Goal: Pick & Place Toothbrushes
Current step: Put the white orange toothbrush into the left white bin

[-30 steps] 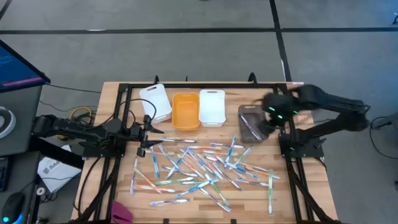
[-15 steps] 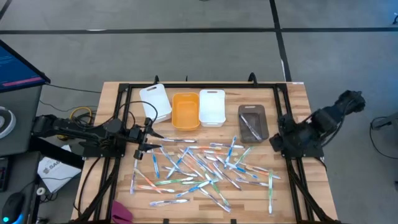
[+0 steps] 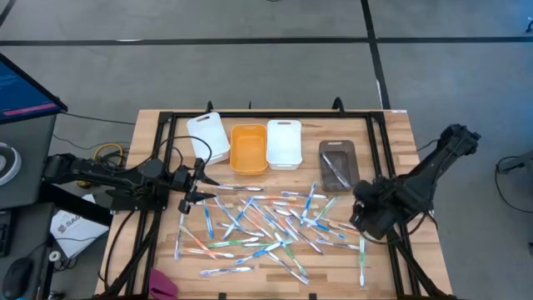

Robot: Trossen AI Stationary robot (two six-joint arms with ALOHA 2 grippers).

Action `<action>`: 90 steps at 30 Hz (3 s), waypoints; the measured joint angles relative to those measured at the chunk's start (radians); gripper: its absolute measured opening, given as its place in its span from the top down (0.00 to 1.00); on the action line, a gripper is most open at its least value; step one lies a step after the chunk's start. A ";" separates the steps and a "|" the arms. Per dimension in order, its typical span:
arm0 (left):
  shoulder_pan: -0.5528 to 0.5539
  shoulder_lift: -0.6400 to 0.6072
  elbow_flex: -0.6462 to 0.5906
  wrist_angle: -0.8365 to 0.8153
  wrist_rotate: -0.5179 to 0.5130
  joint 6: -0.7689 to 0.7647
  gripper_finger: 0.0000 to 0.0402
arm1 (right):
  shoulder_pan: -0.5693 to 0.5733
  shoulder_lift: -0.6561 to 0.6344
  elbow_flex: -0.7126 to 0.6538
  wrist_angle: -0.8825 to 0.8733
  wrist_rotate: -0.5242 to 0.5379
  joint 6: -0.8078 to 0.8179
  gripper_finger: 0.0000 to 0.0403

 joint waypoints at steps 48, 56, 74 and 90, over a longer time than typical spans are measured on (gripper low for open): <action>0.000 0.175 0.000 0.135 0.000 0.047 0.57 | 0.081 0.083 -0.131 0.232 -0.048 -0.107 0.65; 0.000 0.175 0.000 0.151 0.000 0.047 0.57 | 0.081 0.083 -0.163 0.302 -0.064 -0.122 0.66; 0.000 0.175 0.000 0.154 -0.008 0.047 0.57 | 0.079 0.083 -0.302 0.514 -0.080 -0.138 0.66; 0.000 0.175 0.000 0.155 -0.008 0.047 0.57 | 0.079 0.083 -0.446 0.715 -0.097 -0.079 0.66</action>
